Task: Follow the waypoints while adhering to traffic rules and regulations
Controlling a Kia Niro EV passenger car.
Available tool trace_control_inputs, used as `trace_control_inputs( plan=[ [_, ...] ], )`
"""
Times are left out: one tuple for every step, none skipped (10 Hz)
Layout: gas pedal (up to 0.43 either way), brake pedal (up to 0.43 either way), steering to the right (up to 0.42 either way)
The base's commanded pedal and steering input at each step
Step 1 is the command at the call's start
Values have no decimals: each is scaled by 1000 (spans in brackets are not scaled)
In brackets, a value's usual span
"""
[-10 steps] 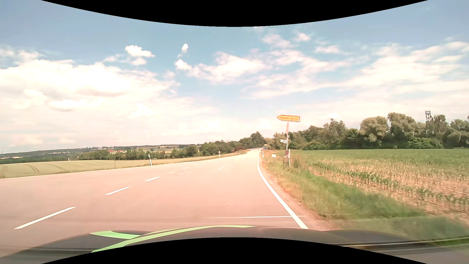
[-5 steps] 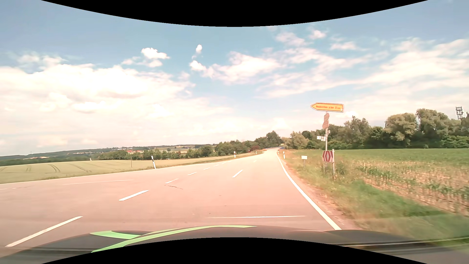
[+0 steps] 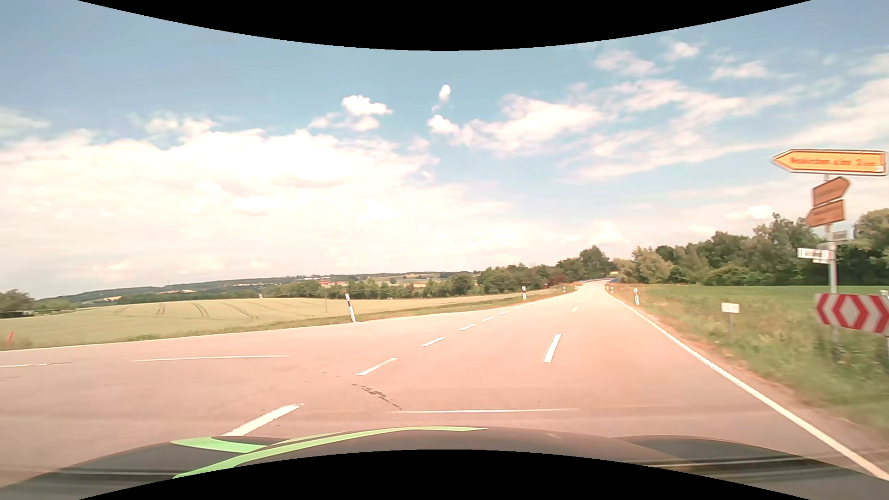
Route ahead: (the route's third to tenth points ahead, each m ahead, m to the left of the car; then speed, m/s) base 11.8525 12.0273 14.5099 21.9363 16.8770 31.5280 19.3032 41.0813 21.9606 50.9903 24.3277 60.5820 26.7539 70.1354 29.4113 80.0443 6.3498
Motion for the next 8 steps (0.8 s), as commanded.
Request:
trace_control_inputs(
  plan=[
    [0, 152, -330],
    [0, 116, -351],
    [0, 0, -376],
    [0, 0, -396],
    [0, 0, -400],
    [0, 0, -398],
    [20, 0, -394],
    [47, 0, -390]
  ],
)
